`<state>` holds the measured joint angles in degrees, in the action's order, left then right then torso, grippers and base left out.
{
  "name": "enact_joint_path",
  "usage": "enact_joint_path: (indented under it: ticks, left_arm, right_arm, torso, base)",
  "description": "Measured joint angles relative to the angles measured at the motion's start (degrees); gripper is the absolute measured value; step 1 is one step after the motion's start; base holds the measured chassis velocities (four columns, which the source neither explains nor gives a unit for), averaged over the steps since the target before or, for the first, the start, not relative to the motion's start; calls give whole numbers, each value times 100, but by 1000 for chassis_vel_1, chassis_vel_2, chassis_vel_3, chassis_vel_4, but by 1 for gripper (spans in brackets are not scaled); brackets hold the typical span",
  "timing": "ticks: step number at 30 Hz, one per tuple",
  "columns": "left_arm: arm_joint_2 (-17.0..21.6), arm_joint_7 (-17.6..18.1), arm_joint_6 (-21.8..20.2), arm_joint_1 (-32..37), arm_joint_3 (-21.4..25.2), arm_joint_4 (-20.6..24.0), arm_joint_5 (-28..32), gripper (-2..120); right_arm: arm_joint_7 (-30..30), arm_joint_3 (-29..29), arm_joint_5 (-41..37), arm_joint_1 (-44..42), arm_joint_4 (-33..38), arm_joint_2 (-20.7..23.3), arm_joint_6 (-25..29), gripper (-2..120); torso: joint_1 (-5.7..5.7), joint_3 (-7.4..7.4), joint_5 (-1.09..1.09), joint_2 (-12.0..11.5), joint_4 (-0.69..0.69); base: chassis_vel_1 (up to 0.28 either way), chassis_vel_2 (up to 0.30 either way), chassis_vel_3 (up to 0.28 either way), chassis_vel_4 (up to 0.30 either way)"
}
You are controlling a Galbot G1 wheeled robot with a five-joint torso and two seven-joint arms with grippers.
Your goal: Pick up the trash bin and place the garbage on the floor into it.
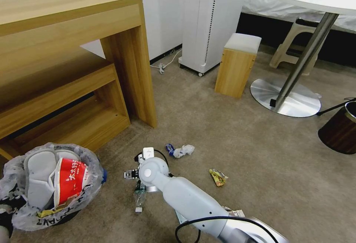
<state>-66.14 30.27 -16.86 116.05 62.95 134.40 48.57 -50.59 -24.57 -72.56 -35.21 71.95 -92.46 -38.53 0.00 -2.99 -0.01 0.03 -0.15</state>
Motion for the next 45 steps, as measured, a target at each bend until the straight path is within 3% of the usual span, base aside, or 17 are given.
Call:
enact_joint_path:
  ticks: [8,18,29,37,45]
  left_arm:
    - [-34,-1,26,22,-64,-43,-117,2]
    - [-48,-28,44,34,-140,-54,-218,2]
    - [-147,-71,93,20,-290,-91,-366,2]
    - [-159,-84,115,16,-335,-98,-429,2]
    - [-215,-135,156,10,-409,-109,-553,2]
  right_arm:
    - [571,172,420,-40,-744,16,184,100]
    - [1354,182,788,-86,-910,26,250,100]
    - [2996,-98,1589,68,-1537,29,772,100]
    - [3782,-256,1811,116,-1846,30,1052,100]
    - [3553,-329,1896,90,-1975,32,921,100]
  torso:
    - [0,0,1,0,1]
    - [0,1,1,0,1]
    - [0,0,2,0,1]
    - [0,0,2,1,1]
    - [0,0,1,0,1]
  base:
    - [0,0,0,0]
    - [0,0,0,0]
    - [0,0,0,0]
    - [0,0,0,0]
    - [0,0,0,0]
